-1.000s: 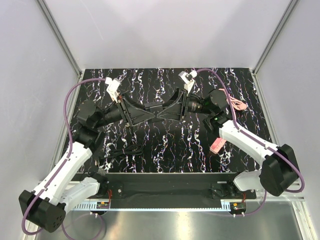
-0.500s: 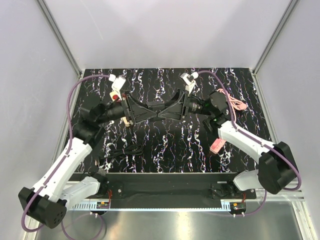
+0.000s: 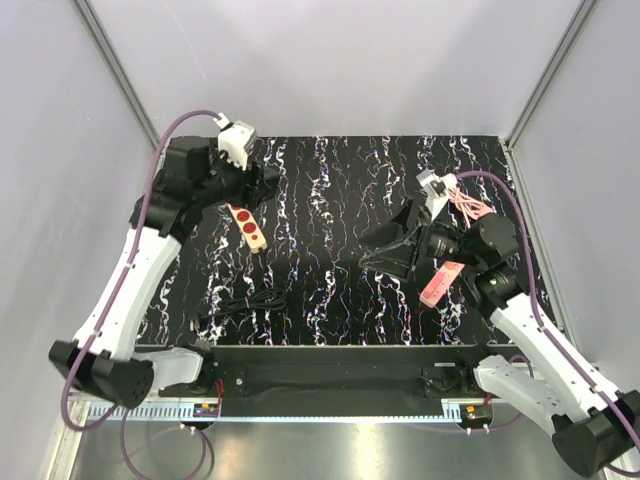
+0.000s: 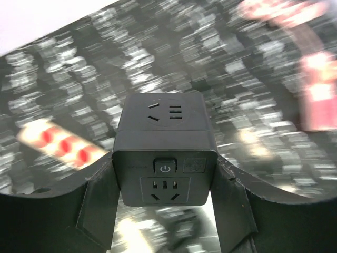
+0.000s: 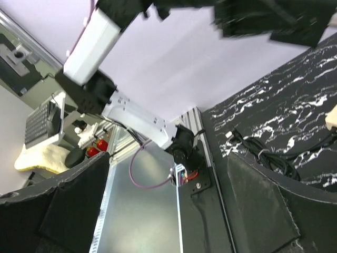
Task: Insert the plug
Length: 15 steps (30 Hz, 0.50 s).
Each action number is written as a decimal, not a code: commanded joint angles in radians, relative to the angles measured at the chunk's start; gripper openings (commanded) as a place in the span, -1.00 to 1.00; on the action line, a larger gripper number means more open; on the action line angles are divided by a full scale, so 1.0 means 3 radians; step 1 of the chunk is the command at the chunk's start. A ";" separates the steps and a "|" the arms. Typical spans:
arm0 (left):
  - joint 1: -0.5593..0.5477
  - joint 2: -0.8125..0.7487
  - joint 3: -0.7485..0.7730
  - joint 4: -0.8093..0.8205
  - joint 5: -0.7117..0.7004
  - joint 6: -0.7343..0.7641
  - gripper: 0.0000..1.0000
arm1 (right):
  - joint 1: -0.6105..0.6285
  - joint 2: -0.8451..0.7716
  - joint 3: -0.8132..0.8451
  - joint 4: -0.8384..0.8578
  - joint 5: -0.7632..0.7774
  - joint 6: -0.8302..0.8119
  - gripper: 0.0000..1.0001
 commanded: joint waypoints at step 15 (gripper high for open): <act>0.0891 0.1097 0.0221 -0.0252 0.0561 0.2428 -1.00 | 0.0005 0.0040 -0.0452 -0.0397 -0.0101 -0.0457 1.00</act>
